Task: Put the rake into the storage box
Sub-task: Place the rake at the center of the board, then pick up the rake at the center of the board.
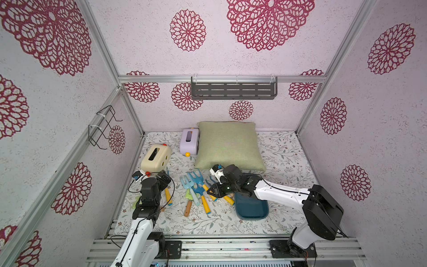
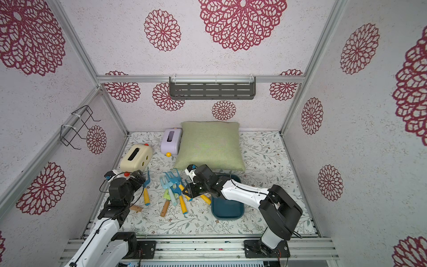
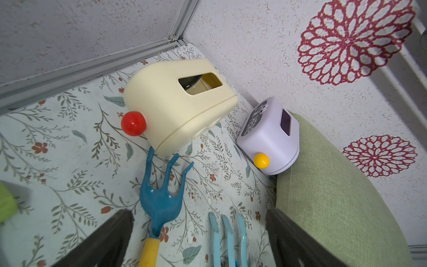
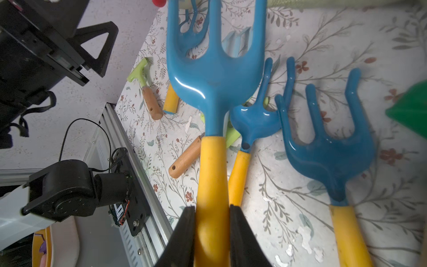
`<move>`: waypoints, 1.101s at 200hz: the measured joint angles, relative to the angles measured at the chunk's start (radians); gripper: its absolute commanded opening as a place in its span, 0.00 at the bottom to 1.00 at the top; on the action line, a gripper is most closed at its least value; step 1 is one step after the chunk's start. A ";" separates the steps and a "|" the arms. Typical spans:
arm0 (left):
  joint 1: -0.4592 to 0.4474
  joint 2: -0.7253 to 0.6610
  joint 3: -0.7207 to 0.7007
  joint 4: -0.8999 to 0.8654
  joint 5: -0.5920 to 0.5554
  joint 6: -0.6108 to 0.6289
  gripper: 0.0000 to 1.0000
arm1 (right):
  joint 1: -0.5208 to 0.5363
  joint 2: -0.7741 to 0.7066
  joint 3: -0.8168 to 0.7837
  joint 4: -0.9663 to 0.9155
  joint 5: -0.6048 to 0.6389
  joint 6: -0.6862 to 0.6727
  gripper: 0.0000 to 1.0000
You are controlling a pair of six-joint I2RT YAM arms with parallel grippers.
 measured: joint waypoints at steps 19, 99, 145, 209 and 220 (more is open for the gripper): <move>0.000 0.003 -0.001 0.000 0.000 -0.002 0.97 | 0.000 -0.021 -0.039 0.003 0.021 0.007 0.13; 0.000 0.012 -0.001 0.016 0.004 -0.003 0.97 | 0.011 0.123 -0.066 0.016 0.056 0.043 0.14; 0.000 0.014 -0.001 0.018 0.007 -0.003 0.97 | 0.061 0.208 0.031 -0.074 0.145 0.032 0.25; 0.000 0.014 -0.001 0.019 0.008 -0.004 0.97 | 0.124 0.299 0.178 -0.240 0.297 -0.003 0.40; 0.000 0.014 -0.001 0.019 0.008 -0.004 0.97 | 0.130 0.313 0.200 -0.255 0.314 -0.003 0.39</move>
